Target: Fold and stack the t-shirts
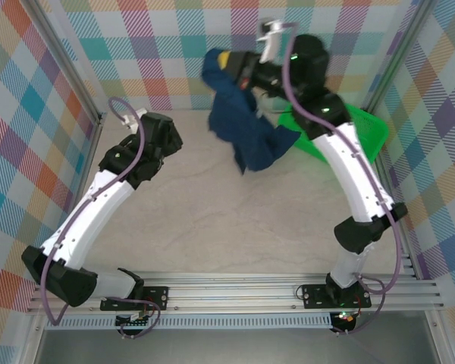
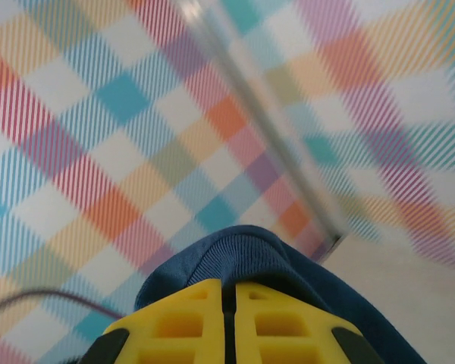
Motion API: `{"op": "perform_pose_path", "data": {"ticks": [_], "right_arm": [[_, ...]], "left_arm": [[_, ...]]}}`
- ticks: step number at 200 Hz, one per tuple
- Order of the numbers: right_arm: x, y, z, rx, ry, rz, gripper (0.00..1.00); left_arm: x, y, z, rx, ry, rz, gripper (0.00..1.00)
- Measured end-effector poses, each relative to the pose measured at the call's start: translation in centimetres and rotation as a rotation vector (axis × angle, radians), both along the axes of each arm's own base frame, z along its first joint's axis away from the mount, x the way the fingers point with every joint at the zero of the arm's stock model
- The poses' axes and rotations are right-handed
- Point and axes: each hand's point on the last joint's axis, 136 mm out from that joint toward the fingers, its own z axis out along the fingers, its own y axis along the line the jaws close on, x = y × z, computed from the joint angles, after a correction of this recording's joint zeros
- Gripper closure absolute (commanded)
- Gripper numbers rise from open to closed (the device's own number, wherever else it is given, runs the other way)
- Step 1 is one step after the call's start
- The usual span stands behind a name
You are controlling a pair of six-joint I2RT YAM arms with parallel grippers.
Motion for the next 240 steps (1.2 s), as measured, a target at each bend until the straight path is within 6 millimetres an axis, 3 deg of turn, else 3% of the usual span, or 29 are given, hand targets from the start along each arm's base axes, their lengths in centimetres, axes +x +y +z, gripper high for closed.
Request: {"op": "perform_pose_path", "data": {"ticks": [14, 29, 45, 63, 77, 97, 132, 142, 162, 186, 213, 240], "right_arm": [[-0.9, 4.8, -5.9, -0.076, 0.099, 0.099, 1.00], [-1.5, 9.0, -14.0, -0.189, 0.238, 0.178, 0.69], [-2.3, 12.0, -24.3, -0.333, 0.416, 0.240, 0.53], [-3.5, 11.5, -34.4, -0.491, 0.595, 0.240, 0.44], [-4.5, 9.0, -39.3, -0.589, 0.705, 0.199, 0.44], [-4.5, 4.9, -41.7, -0.641, 0.769, 0.104, 0.44], [-3.3, -5.3, -40.5, -0.616, 0.829, -0.171, 0.48], [-2.7, -7.8, -40.7, -0.598, 0.859, -0.236, 0.47], [-1.5, -11.8, -43.0, -0.602, 0.939, -0.336, 0.45], [-1.5, -12.3, -46.1, -0.652, 1.002, -0.337, 0.42], [-1.8, -11.9, -48.8, -0.705, 1.062, -0.315, 0.42], [-0.5, -11.2, -50.0, -0.718, 1.075, -0.312, 0.46]], "left_arm": [[-1.4, 1.8, 1.6, 0.016, -0.045, 0.056, 0.14], [-3.3, 3.7, 3.2, 0.025, -0.092, 0.112, 0.15], [-5.0, 5.2, 3.8, 0.030, -0.112, 0.150, 0.16], [-6.2, 5.9, 2.9, 0.039, -0.094, 0.163, 0.19], [-6.7, 5.8, 1.1, 0.042, -0.047, 0.143, 0.21], [-7.2, 4.9, -2.5, 0.032, 0.052, 0.091, 0.22], [-7.9, 0.6, -10.5, -0.129, 0.267, -0.047, 0.34], [-8.1, -1.0, -13.2, -0.183, 0.343, -0.082, 0.34], [-9.0, -3.8, -18.6, -0.255, 0.505, -0.124, 0.27], [-10.5, -5.5, -23.6, -0.290, 0.678, -0.126, 0.23], [-11.0, -7.7, -26.2, -0.364, 0.770, -0.152, 0.23], [-12.1, -9.6, -28.7, -0.354, 0.870, -0.190, 0.29]]}}
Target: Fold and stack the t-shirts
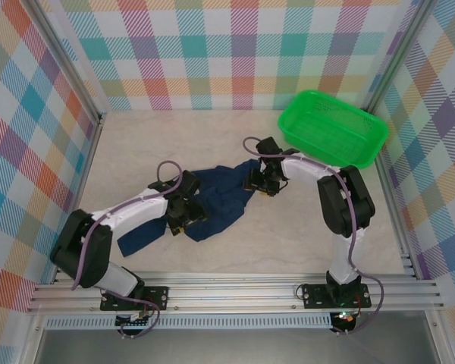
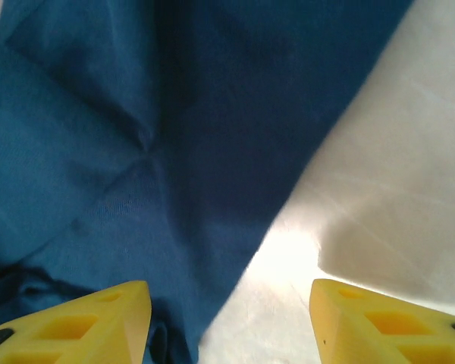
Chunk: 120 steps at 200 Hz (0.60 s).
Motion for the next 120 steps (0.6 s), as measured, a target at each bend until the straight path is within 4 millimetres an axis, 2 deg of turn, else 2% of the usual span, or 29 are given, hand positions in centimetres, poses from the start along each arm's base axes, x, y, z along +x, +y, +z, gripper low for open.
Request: {"op": "perform_pose_path", "data": {"ticks": [19, 38, 49, 61, 67, 72, 96, 109, 120], "right_arm": [[1.2, 0.6, -0.3, 0.000, -0.006, 0.009, 0.51], [2.0, 1.2, -1.0, 0.003, -0.001, 0.019, 0.62], [2.3, 1.5, -1.2, 0.011, 0.004, 0.022, 0.72], [2.6, 1.8, -1.3, 0.018, 0.001, 0.027, 0.89], [2.7, 1.9, -1.4, 0.019, 0.002, 0.028, 0.96], [2.8, 2.0, -1.4, 0.020, 0.003, 0.025, 1.00], [3.2, 1.7, -1.1, 0.006, -0.016, 0.014, 1.00], [3.6, 1.3, -0.1, -0.007, -0.046, 0.003, 1.00], [4.0, 0.9, 1.7, -0.012, -0.088, -0.008, 1.00]], "left_arm": [[-0.3, -0.9, -1.1, -0.005, 0.028, -0.016, 0.43], [0.2, -1.2, -2.0, 0.000, 0.032, -0.024, 0.67], [0.6, -1.2, -2.5, 0.012, 0.031, -0.023, 0.82], [1.4, -1.4, -2.4, 0.024, 0.010, -0.021, 0.97], [2.0, -1.5, -2.0, 0.027, -0.009, -0.019, 1.00], [2.6, -1.7, -1.6, 0.028, -0.028, -0.026, 1.00], [5.8, -2.4, 2.3, 0.022, -0.169, -0.025, 1.00], [7.1, -2.3, 5.7, 0.014, -0.265, -0.017, 1.00], [8.0, -1.8, 9.5, -0.007, -0.361, 0.002, 1.00]]}}
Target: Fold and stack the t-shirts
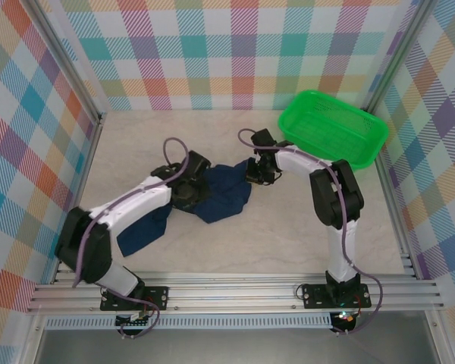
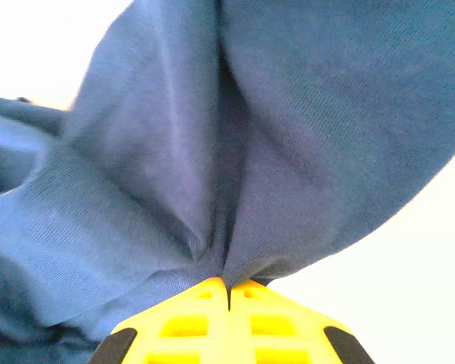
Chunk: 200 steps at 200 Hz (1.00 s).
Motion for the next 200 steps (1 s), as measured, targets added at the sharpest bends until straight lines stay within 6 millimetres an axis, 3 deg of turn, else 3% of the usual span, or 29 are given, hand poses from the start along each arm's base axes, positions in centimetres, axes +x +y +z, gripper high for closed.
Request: {"op": "perform_pose_path", "data": {"ticks": [13, 32, 60, 82, 118, 181, 200], "right_arm": [[0.5, -0.5, 3.2, 0.007, -0.071, -0.016, 1.00], [1.4, -2.0, 9.3, 0.043, -0.201, -0.057, 1.00], [2.7, -4.3, 18.4, 0.093, -0.402, -0.110, 1.00], [2.7, -5.4, 23.5, 0.112, -0.526, -0.116, 1.00], [0.5, -6.4, 29.0, 0.141, -0.663, -0.091, 1.00], [-9.4, -8.9, 38.8, 0.285, -0.956, -0.021, 1.00], [-11.4, -9.5, 41.1, 0.321, -1.025, -0.017, 1.00]], "left_arm": [[0.8, 0.8, 4.9, -0.042, -0.121, 0.025, 1.00], [1.4, 3.0, 11.9, -0.104, -0.294, 0.079, 1.00], [1.4, 6.4, 19.0, -0.141, -0.481, 0.154, 1.00], [1.0, 8.0, 22.7, -0.139, -0.582, 0.176, 1.00], [-1.0, 9.3, 27.5, -0.153, -0.727, 0.160, 1.00], [-7.7, 11.5, 34.9, -0.284, -0.981, 0.108, 0.96], [-9.0, 11.7, 36.7, -0.324, -1.032, 0.087, 0.94]]}}
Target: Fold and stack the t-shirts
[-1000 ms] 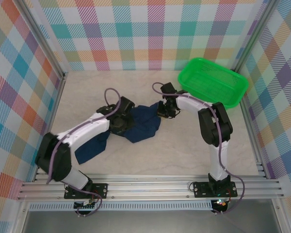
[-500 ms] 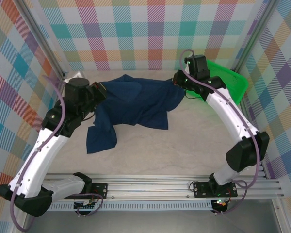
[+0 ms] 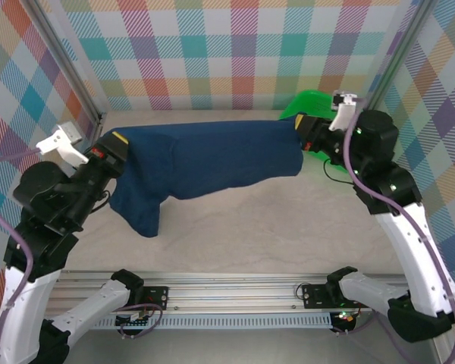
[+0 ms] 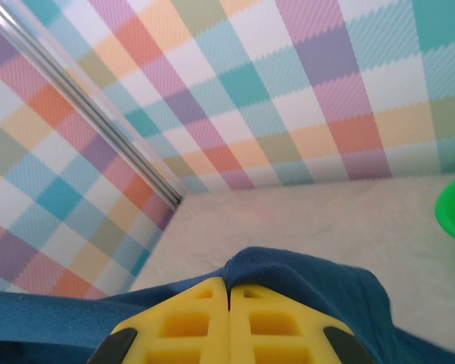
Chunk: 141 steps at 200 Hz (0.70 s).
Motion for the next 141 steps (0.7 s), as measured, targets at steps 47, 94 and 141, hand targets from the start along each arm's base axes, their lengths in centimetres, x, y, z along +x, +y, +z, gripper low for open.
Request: {"op": "perform_pose_path", "data": {"ticks": [47, 94, 141], "right_arm": [[2.6, 0.7, 1.1, 0.001, -0.008, -0.018, 1.00], [14.7, 4.1, -6.6, -0.095, 0.203, -0.077, 0.96], [24.4, 7.6, -22.1, -0.208, 0.513, -0.068, 0.47]], "left_arm": [[3.7, -0.4, 2.5, 0.030, 0.007, 0.075, 0.96], [17.8, 2.2, -3.9, 0.104, 0.269, 0.302, 0.97], [32.9, 4.9, -22.4, 0.189, 0.691, 0.315, 0.23]]}}
